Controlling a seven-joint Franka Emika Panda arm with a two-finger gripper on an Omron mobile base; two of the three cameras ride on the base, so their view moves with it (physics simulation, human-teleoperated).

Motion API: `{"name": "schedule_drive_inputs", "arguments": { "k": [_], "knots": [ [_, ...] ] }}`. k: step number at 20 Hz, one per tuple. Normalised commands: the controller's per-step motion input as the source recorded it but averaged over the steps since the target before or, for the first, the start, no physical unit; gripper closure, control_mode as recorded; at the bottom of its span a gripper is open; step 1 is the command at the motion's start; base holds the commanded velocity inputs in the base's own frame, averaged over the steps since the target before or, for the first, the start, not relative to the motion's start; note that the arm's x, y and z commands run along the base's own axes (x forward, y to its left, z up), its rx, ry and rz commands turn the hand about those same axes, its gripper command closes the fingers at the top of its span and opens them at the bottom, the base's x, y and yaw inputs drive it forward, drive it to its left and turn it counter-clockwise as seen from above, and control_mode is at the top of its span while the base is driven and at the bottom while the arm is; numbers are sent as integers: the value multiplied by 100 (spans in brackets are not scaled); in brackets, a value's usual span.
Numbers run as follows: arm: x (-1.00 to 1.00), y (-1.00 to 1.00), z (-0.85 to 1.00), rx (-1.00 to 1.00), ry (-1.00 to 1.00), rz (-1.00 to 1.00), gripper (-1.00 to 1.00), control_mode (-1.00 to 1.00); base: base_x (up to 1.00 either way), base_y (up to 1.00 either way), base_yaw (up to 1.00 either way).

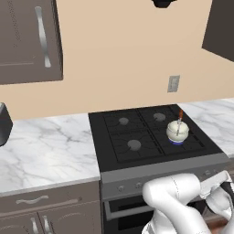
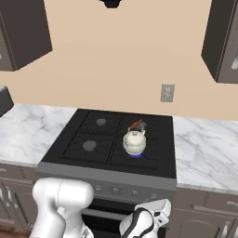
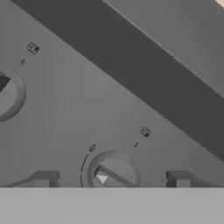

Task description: Lower the heat of the kettle.

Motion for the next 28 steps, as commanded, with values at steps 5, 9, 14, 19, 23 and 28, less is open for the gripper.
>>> {"name": "schedule_drive_inputs", "arguments": {
  "k": [5,9,14,19,23,28],
  "knots": [
    [6,-1,-4,5,-1,11,-100,-100,0,0,0],
    [7,1,-9,3,0,1,-100,-100,0,0,0],
    [10,9,-2,2,0,0,-100,-100,0,0,0],
    [9,20,0,0,0,0,-100,-100,0,0,0],
    [4,20,0,0,0,0,100,-100,0,0,0],
    [2,13,0,1,0,0,100,-100,0,0,0]
  ]
}}
